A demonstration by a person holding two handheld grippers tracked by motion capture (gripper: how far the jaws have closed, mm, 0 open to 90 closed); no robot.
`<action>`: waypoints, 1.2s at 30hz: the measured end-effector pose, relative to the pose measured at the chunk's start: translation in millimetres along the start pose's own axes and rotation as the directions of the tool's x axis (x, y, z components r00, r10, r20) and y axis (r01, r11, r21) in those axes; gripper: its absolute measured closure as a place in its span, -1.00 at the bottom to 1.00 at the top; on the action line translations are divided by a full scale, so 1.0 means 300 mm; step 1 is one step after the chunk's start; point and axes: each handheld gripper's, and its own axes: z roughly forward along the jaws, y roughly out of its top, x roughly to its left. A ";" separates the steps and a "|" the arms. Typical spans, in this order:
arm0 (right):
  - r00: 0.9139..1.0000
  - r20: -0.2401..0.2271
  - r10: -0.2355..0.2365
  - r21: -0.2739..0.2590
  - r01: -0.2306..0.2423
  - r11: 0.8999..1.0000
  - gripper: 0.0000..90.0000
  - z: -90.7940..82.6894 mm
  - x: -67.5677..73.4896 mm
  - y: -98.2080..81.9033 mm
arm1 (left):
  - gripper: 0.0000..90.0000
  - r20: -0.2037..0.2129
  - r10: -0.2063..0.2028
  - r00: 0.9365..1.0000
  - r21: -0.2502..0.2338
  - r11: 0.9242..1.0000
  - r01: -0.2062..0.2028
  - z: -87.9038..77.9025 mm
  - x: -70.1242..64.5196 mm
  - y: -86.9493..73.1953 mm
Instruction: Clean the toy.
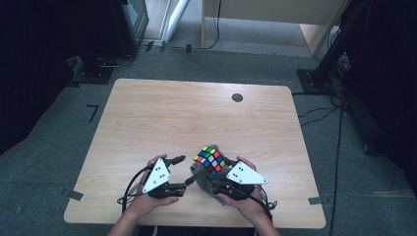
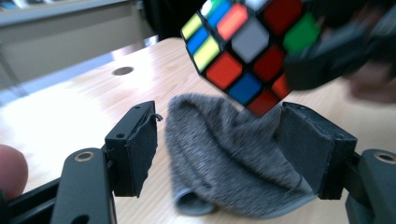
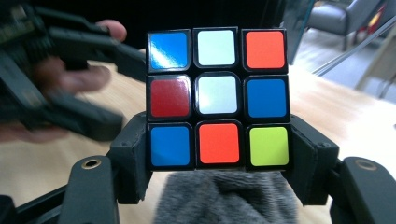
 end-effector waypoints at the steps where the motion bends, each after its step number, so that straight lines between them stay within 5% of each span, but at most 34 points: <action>1: 1.000 -0.017 0.018 0.006 -0.018 1.000 -0.24 0.000 0.001 0.004 | -0.34 -0.018 0.029 0.999 0.011 1.000 -0.028 0.006 -0.009 -0.004; 8: 0.985 -0.085 0.149 0.054 -0.145 0.988 -0.24 0.006 -0.001 0.028 | -0.39 -0.110 0.186 0.976 0.016 0.982 -0.186 0.016 -0.056 -0.016; 13: 0.971 -0.094 0.219 0.085 -0.211 0.974 -0.24 0.017 -0.002 0.026 | -0.46 -0.151 0.281 0.948 0.027 0.960 -0.280 0.025 -0.084 -0.024; 16: 0.968 -0.095 0.234 0.111 -0.223 0.968 -0.24 0.028 0.006 0.022 | -0.50 -0.159 0.314 0.936 0.031 0.949 -0.313 0.031 -0.097 -0.028; 20: 0.959 -0.085 0.270 0.148 -0.256 0.955 -0.24 0.045 0.019 0.018 | -0.49 -0.187 0.375 0.908 0.051 0.927 -0.372 0.038 -0.111 -0.039; 26: 0.929 -0.103 0.356 0.184 -0.334 0.924 -0.24 0.059 0.020 0.014 | -0.25 -0.172 0.369 0.914 0.038 0.929 -0.368 0.034 -0.110 -0.043; 33: 0.900 -0.150 0.410 0.233 -0.370 0.899 -0.37 0.071 -0.006 0.007 | -0.22 -0.134 0.329 0.935 0.040 0.944 -0.327 0.035 -0.098 -0.047; 36: 0.889 -0.183 0.419 0.242 -0.373 0.896 -0.45 0.071 -0.018 0.005 | -0.22 -0.127 0.280 0.951 0.027 0.960 -0.279 0.031 -0.082 -0.043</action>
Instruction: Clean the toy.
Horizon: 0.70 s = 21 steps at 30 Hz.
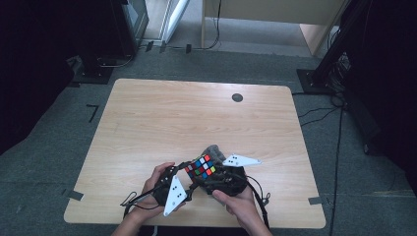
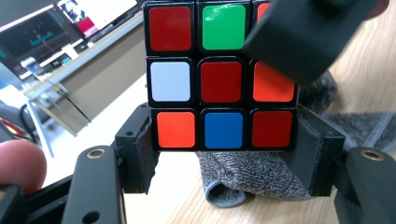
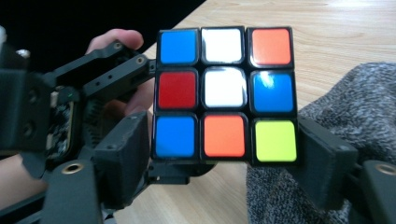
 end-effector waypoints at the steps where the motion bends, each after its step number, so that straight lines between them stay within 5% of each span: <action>1: 1.000 -0.013 -0.001 -0.006 0.001 1.000 -0.48 -0.006 -0.006 0.002 | -0.22 -0.001 -0.020 1.000 -0.002 1.000 0.020 -0.002 0.009 -0.002; 5: 0.998 -0.058 -0.010 -0.079 0.006 0.997 -0.56 -0.047 -0.029 0.016 | -0.22 -0.018 -0.120 0.993 -0.006 0.993 0.120 -0.013 0.061 -0.016; 7: 0.997 -0.060 -0.039 -0.131 0.031 0.991 -0.58 -0.071 -0.038 0.020 | -0.22 -0.022 -0.139 0.990 -0.005 0.990 0.139 -0.015 0.072 -0.021; 9: 0.989 0.071 -0.132 -0.147 0.141 0.979 -0.57 -0.082 -0.042 0.014 | -0.22 -0.049 -0.217 0.975 0.010 0.976 0.218 -0.019 0.115 -0.041; 13: 0.934 0.288 -0.213 0.013 0.218 0.976 -0.55 -0.018 -0.076 -0.029 | -0.22 -0.086 -0.283 0.955 0.059 0.956 0.289 -0.009 0.140 -0.060; 14: 0.925 0.310 -0.221 0.052 0.216 0.975 -0.55 0.005 -0.084 -0.042 | -0.22 -0.089 -0.288 0.953 0.067 0.953 0.294 -0.007 0.142 -0.063; 17: 0.875 0.392 -0.285 0.179 0.232 0.956 -0.52 0.073 -0.100 -0.081 | -0.22 -0.082 -0.288 0.954 0.072 0.953 0.294 -0.002 0.136 -0.060; 21: 0.850 0.439 -0.291 0.264 0.188 0.946 -0.08 0.119 -0.128 -0.118 | -0.22 -0.056 -0.297 0.953 0.071 0.951 0.301 0.002 0.128 -0.055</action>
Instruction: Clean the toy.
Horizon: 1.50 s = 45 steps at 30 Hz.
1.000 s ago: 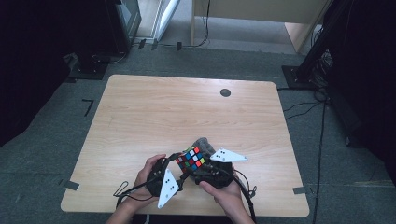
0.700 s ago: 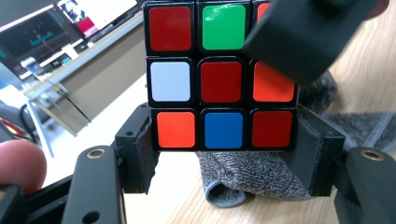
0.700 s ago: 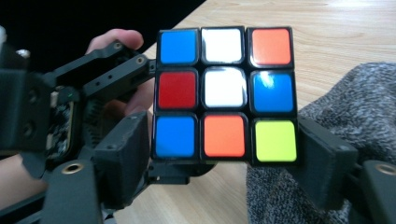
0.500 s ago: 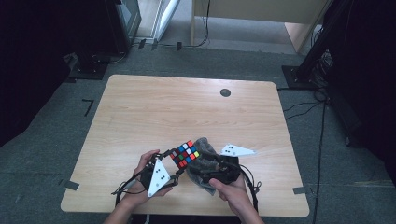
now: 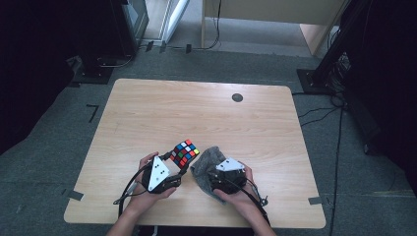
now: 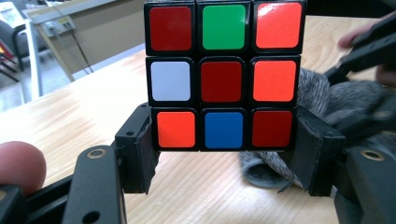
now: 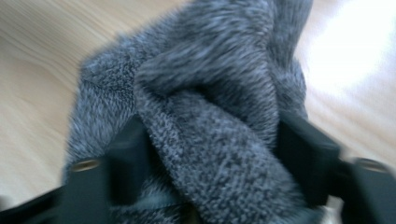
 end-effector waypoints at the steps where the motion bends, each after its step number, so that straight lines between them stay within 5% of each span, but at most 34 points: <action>1: 0.999 -0.023 0.024 -0.008 -0.024 1.000 0.10 0.000 -0.007 -0.003 | -0.22 0.007 0.002 1.000 0.002 1.000 -0.002 0.001 0.000 -0.001; 4: 0.999 -0.043 0.022 -0.013 -0.022 1.000 0.67 -0.011 -0.027 -0.005 | -0.22 0.026 -0.007 1.000 0.006 1.000 0.007 0.002 0.001 -0.003; 7: 0.997 -0.067 0.028 -0.060 -0.032 0.998 0.80 -0.038 -0.041 -0.004 | -0.22 0.043 -0.008 0.999 0.006 1.000 0.008 0.002 0.001 -0.002; 9: 0.997 -0.062 0.039 -0.154 -0.048 0.987 0.81 -0.086 -0.046 0.011 | -0.22 0.055 0.002 0.999 0.014 1.000 -0.002 0.004 -0.003 -0.003; 11: 0.995 -0.093 0.041 -0.273 -0.065 0.960 0.81 -0.145 -0.046 0.029 | -0.22 0.065 0.021 0.998 0.028 0.999 -0.023 0.011 -0.012 -0.006; 16: 0.978 -0.190 -0.084 -0.512 -0.026 0.859 0.80 -0.279 0.009 0.066 | -0.22 0.105 0.067 0.992 0.037 0.997 -0.072 0.023 -0.053 -0.002; 18: 0.963 -0.239 -0.125 -0.546 -0.027 0.837 0.80 -0.300 0.034 0.076 | -0.22 0.109 0.107 0.988 0.037 0.993 -0.111 0.026 -0.078 -0.001; 19: 0.957 -0.257 -0.137 -0.543 -0.025 0.839 0.79 -0.304 0.044 0.081 | -0.22 0.114 0.123 0.986 0.033 0.991 -0.128 0.027 -0.090 0.000; 25: 0.957 -0.275 -0.092 -0.502 -0.062 0.862 0.79 -0.272 0.027 0.070 | -0.22 0.158 0.146 0.977 -0.038 0.989 -0.142 0.008 -0.123 0.012; 29: 0.971 -0.239 -0.033 -0.470 -0.086 0.878 0.79 -0.261 -0.013 0.068 | -0.22 0.163 0.149 0.975 -0.063 0.988 -0.140 -0.005 -0.118 0.020; 33: 0.986 -0.158 0.048 -0.406 -0.109 0.907 0.78 -0.243 -0.053 0.060 | -0.22 0.166 0.134 0.977 -0.077 0.989 -0.122 -0.010 -0.108 0.023; 35: 0.983 -0.168 0.072 -0.415 -0.137 0.899 0.78 -0.250 -0.070 0.057 | -0.22 0.161 0.141 0.977 -0.065 0.989 -0.132 -0.007 -0.107 0.021; 37: 0.978 -0.204 0.050 -0.464 -0.142 0.874 0.77 -0.276 -0.071 0.061 | -0.22 0.148 0.165 0.975 -0.038 0.986 -0.161 0.003 -0.115 0.015; 40: 0.950 -0.308 -0.057 -0.539 -0.125 0.833 0.77 -0.319 -0.034 0.075 | -0.22 0.153 0.176 0.972 -0.022 0.984 -0.175 0.008 -0.122 0.015; 41: 0.946 -0.310 -0.096 -0.545 -0.094 0.833 0.77 -0.323 -0.014 0.081 | -0.22 0.157 0.168 0.973 -0.031 0.986 -0.165 0.006 -0.123 0.018; 43: 0.948 -0.286 -0.142 -0.521 -0.029 0.853 0.77 -0.312 0.020 0.087 | -0.22 0.161 0.152 0.975 -0.048 0.988 -0.146 -0.002 -0.120 0.026; 45: 0.952 -0.277 -0.130 -0.501 -0.027 0.865 0.77 -0.286 0.022 0.080 | -0.22 0.159 0.156 0.975 -0.048 0.988 -0.150 -0.009 -0.114 0.027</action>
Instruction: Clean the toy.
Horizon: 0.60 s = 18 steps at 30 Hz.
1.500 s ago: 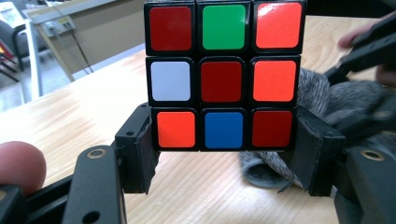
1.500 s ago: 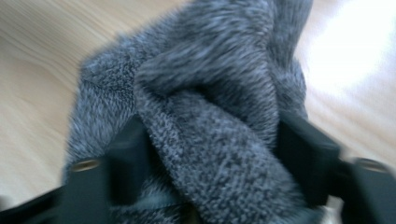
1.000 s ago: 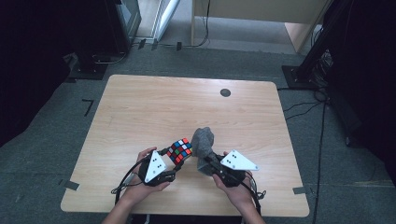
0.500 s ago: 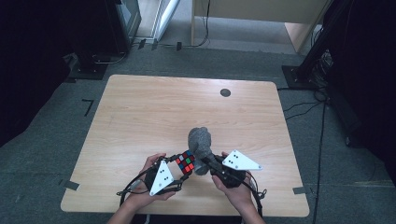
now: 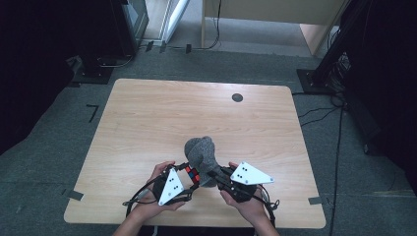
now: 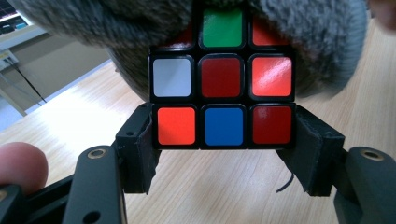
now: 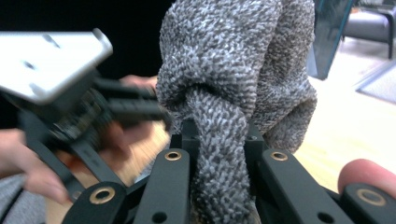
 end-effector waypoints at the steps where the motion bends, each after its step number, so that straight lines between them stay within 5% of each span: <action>1: 0.999 0.005 0.034 0.005 -0.034 0.999 0.77 0.002 -0.015 -0.008 | -0.22 0.004 -0.002 1.000 -0.003 1.000 0.002 -0.004 0.003 -0.002; 5: 0.986 0.152 0.070 0.057 -0.080 0.995 0.77 -0.005 -0.067 -0.030 | -0.22 -0.016 -0.027 0.999 0.000 1.000 0.027 -0.004 0.019 0.004; 7: 0.990 0.120 0.070 0.023 -0.073 0.997 0.77 -0.018 -0.057 -0.018 | -0.22 -0.042 -0.015 0.999 0.041 0.999 0.017 0.009 0.016 0.002; 10: 0.999 0.047 -0.019 0.006 0.019 1.000 0.76 -0.011 0.012 0.017 | -0.22 -0.065 -0.012 0.998 0.122 0.992 0.020 0.029 0.011 0.007; 13: 0.995 0.019 -0.100 0.091 0.098 0.991 0.76 0.041 0.094 0.017 | -0.22 -0.082 0.000 0.997 0.199 0.980 0.017 0.048 -0.009 0.029; 18: 0.987 0.037 -0.153 0.214 0.142 0.966 0.76 0.107 0.134 -0.033 | -0.22 -0.083 0.030 0.996 0.256 0.967 -0.008 0.063 -0.039 0.046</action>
